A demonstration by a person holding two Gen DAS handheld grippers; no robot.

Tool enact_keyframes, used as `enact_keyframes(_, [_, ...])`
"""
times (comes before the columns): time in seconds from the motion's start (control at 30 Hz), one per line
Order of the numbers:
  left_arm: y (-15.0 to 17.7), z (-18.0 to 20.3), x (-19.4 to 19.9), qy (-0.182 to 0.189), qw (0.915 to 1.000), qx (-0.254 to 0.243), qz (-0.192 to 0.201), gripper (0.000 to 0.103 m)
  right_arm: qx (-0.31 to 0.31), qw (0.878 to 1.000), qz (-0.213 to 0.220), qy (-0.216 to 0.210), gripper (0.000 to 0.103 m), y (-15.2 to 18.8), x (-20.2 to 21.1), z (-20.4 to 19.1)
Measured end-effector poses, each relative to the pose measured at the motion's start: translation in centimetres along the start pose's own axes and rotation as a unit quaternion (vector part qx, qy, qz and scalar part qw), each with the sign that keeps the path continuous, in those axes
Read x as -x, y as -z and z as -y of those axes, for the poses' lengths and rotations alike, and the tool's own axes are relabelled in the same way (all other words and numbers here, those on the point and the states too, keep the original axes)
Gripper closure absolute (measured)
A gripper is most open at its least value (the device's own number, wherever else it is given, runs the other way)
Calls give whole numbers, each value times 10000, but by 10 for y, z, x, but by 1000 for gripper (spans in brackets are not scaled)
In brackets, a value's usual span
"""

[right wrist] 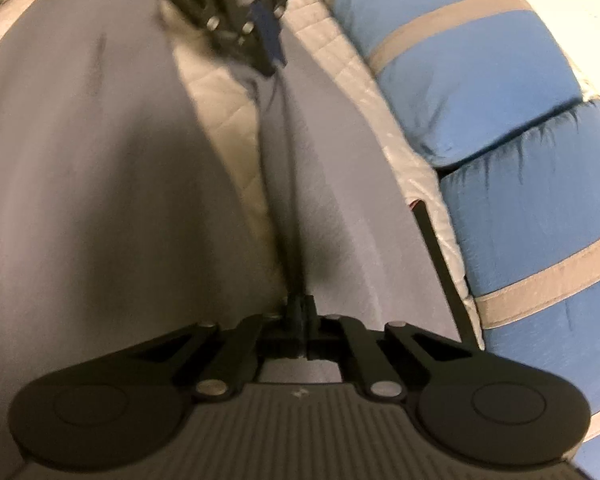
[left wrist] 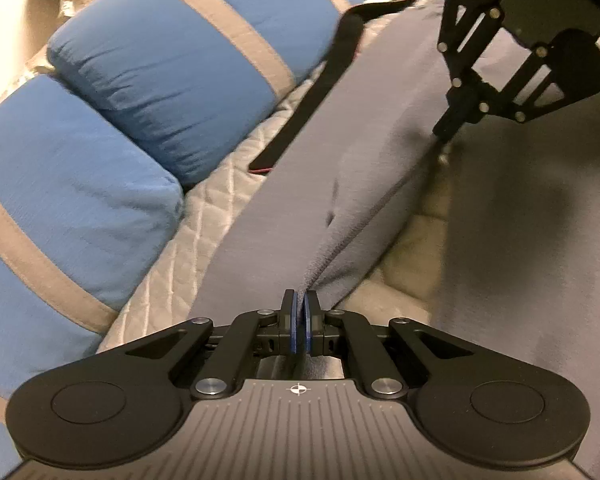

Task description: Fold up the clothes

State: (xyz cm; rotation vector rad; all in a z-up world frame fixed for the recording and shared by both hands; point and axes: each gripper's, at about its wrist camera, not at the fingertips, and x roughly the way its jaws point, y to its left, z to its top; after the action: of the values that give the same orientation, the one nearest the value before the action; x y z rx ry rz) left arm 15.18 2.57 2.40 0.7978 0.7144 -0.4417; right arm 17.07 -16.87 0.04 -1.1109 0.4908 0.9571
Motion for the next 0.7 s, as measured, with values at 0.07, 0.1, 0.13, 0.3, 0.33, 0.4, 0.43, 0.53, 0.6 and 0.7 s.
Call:
enact_keyframes(0.07, [1,2,5,77,10000,-56,2,99,62,10000,-7,30,101,0,3,-2])
enact_keyframes(0.1, [2,3,7,114,9999,-82,1,99,-4,10000,52,2,101,-2,5,-1])
enact_keyframes(0.13, [2,4,8,135,9999,-96,0,99,-123,9998,142,1,90,-4,7,1])
enact_keyframes(0.3, [3,6,10,135,9999,-87,-26,99,-246,9986,398,245,63,-11,7,0])
enact_keyframes(0.33, [3,6,10,133,9999,-79,-34,99,-222,9987,386,266,61,-12,6,-1])
enact_keyframes(0.4, [3,6,8,143,9999,-59,-51,99,-216,9987,376,264,61,-14,2,-2])
enact_keyframes(0.43, [4,5,8,159,9998,-44,-57,99,-227,9987,373,263,61,-14,-1,-2])
enact_keyframes(0.53, [5,5,7,170,9998,-11,-65,99,-279,9986,341,278,61,-15,-6,-2])
enact_keyframes(0.6, [5,4,7,163,9998,4,-64,99,-308,9987,320,268,61,-16,-11,-1])
enact_keyframes(0.7, [4,3,5,150,9999,38,-64,99,-315,9987,271,301,64,-17,-17,-1])
